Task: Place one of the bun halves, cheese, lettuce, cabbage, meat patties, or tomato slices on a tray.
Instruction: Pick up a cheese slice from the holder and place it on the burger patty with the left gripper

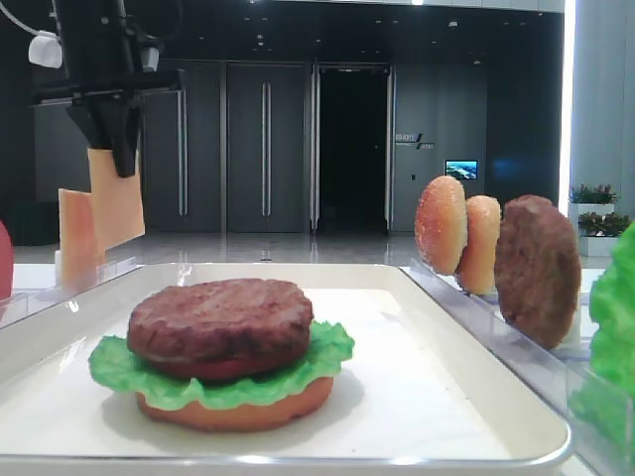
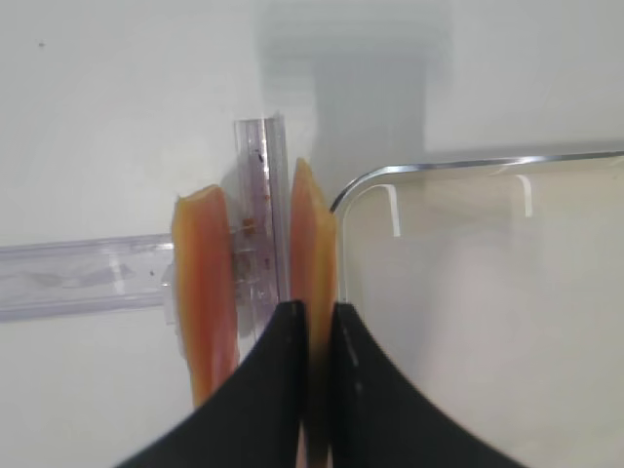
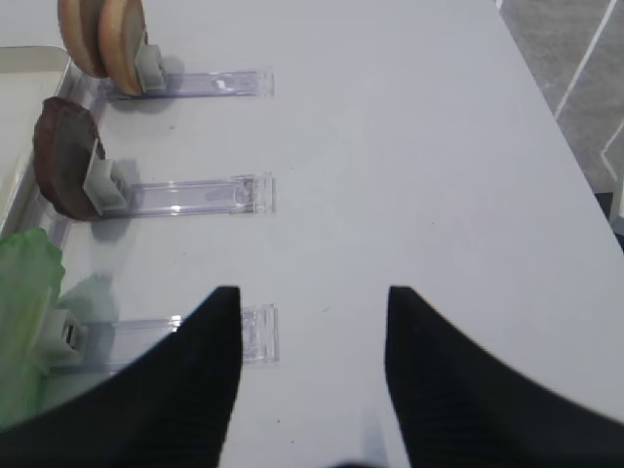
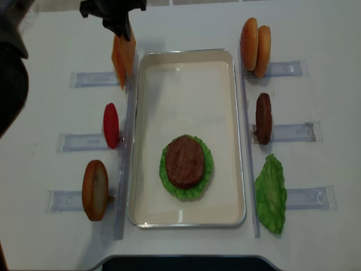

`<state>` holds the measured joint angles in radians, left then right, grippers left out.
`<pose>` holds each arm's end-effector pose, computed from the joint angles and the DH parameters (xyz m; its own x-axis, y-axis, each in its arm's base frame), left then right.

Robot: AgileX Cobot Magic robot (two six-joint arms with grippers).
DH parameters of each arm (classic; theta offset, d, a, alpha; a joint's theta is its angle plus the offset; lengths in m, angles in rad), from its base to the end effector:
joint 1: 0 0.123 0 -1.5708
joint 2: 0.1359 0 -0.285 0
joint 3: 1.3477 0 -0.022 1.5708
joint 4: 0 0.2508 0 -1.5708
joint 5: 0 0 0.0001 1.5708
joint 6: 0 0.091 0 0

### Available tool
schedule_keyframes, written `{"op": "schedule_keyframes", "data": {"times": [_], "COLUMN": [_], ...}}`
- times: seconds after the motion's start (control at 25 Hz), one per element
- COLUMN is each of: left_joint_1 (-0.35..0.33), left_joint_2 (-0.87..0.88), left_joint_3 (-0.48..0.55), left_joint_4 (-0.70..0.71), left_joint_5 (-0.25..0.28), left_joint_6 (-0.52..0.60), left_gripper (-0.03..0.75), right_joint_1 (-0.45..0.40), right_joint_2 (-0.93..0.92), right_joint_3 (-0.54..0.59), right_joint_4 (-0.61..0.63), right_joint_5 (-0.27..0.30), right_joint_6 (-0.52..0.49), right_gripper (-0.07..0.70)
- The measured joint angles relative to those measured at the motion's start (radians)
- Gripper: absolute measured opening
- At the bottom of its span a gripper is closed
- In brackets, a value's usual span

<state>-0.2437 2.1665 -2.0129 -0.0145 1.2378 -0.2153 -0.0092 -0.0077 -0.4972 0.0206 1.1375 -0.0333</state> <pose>0.4519 -0.1137 0.2526 -0.9670 0.0155 -0.2542 0.0345 0.9969 -0.0704 -0.0091 0.0018 0.2704 -0.5183 -0.0199 -0.8549 -0.0196 0.9997 -0.0114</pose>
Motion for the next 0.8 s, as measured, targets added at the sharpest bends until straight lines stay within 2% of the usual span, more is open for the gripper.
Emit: {"op": "schedule_keyframes", "data": {"times": [0.6,0.8], "left_joint_1": [0.0,0.0], "left_joint_2": [-0.158,-0.248], "left_joint_3": [0.002,0.124], "left_joint_4": [-0.03,-0.069], "left_joint_5": [0.002,0.002], "left_joint_6": [-0.002,-0.019], "left_gripper": [0.034,0.033], "right_joint_1": [0.0,0.0], "right_joint_2": [0.0,0.0], "right_joint_3": [0.0,0.0], "right_joint_4": [0.0,0.0], "right_joint_5": [0.0,0.0], "right_joint_6": [0.0,0.0], "right_gripper": [0.356,0.356]}}
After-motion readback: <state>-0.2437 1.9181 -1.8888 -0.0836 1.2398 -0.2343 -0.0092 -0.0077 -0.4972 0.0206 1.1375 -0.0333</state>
